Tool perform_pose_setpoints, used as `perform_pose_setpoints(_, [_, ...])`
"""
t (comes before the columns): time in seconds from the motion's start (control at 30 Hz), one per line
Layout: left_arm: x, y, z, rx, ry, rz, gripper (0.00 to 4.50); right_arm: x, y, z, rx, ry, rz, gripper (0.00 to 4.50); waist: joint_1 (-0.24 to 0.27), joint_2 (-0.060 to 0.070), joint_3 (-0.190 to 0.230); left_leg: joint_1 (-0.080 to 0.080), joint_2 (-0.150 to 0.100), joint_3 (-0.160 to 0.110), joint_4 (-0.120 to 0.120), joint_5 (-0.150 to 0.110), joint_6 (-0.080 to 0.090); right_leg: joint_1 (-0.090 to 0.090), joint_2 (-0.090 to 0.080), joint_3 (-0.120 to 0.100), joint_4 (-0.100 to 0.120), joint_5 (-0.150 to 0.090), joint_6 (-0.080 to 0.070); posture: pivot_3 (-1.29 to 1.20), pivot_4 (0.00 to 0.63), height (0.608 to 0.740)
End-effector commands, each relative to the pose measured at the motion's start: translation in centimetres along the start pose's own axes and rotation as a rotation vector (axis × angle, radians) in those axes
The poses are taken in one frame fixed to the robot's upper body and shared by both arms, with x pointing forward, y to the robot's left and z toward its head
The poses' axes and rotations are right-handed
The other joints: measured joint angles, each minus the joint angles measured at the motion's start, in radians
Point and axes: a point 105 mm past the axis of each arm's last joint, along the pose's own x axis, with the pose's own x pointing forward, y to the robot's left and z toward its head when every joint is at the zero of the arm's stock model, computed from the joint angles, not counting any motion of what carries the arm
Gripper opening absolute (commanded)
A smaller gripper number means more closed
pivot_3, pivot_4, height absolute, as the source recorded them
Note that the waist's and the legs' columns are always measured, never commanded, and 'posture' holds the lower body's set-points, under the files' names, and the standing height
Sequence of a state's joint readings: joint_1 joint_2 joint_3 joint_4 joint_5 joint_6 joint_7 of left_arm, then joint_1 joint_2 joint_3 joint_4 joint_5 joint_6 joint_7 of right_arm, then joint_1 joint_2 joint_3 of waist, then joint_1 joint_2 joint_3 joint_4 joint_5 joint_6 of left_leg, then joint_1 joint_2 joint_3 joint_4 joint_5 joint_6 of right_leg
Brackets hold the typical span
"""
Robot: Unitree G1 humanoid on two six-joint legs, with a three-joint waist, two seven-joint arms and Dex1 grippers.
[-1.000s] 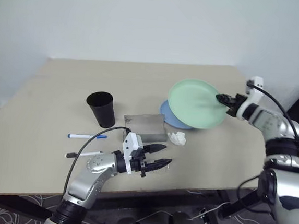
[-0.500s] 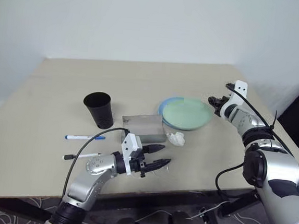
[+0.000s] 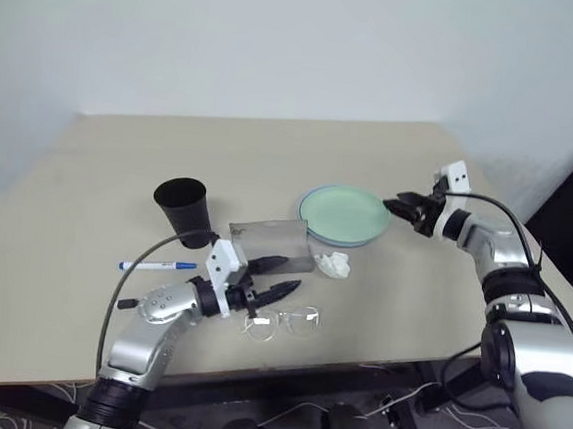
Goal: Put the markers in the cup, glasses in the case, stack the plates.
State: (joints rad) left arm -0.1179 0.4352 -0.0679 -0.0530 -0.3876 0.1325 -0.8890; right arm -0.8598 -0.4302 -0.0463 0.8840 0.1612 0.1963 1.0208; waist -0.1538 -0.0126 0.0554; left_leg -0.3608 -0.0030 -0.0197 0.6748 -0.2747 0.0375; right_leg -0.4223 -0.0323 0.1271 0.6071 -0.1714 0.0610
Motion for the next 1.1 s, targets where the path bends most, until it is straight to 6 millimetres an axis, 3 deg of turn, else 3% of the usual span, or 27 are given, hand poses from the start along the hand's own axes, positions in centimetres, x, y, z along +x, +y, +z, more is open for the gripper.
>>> perform_pose_setpoints(0.03, [-0.7,2.0,1.6,0.048,-0.043,0.053,2.62,-0.4,2.8,1.0,-0.148,0.015,0.141,2.35,0.001,0.0,0.0,0.0,0.0,0.0,0.0,0.0,0.0,0.0,0.0,0.0,0.0,0.0,0.0,0.0,0.0,0.737])
perform_pose_setpoints(0.2, [-1.4,2.9,1.5,0.047,-0.031,0.067,2.62,0.0,6.0,-1.2,-0.199,0.078,0.229,2.35,0.001,0.0,0.0,0.0,0.0,0.0,0.001,0.0,0.0,0.0,0.0,-0.001,0.001,0.0,0.0,0.0,0.0,0.737])
perform_pose_setpoints(0.5, [-1.1,2.1,0.9,0.027,-0.03,0.049,2.62,1.6,8.9,-2.7,-0.233,0.124,0.307,2.35,0.002,0.0,0.0,0.0,0.0,-0.001,0.002,0.0,0.0,0.0,0.0,-0.001,0.001,0.0,0.0,0.0,0.0,0.737])
perform_pose_setpoints(0.67, [-0.9,1.6,0.8,0.021,-0.031,0.042,2.62,2.8,9.3,-3.8,-0.262,0.173,0.311,2.35,0.002,-0.001,0.0,0.0,0.0,-0.001,0.002,0.0,0.0,0.0,0.0,-0.001,0.001,0.0,0.0,0.0,0.0,0.737])
perform_pose_setpoints(0.9, [-0.6,1.3,0.7,0.019,-0.033,0.037,2.62,4.2,8.3,-5.5,-0.294,0.246,0.238,2.35,0.001,-0.001,0.0,0.0,0.0,0.0,0.002,0.0,0.0,0.0,0.0,-0.001,0.001,0.0,0.0,0.0,0.0,0.737])
perform_pose_setpoints(1.0, [-0.6,1.2,0.7,0.019,-0.033,0.036,2.62,4.2,8.0,-5.5,-0.293,0.241,0.23,1.78,0.002,-0.001,0.0,0.0,0.0,-0.001,0.002,0.0,0.0,0.001,0.0,-0.001,0.001,0.0,0.0,0.0,0.0,0.737])
perform_pose_setpoints(1.1, [-0.6,1.1,0.7,0.019,-0.032,0.036,2.62,3.8,8.3,-4.2,-0.269,0.183,0.265,0.76,0.002,-0.001,0.0,0.0,0.0,-0.001,0.002,0.0,0.0,0.001,0.0,-0.001,0.0,0.0,0.0,0.0,0.0,0.737])
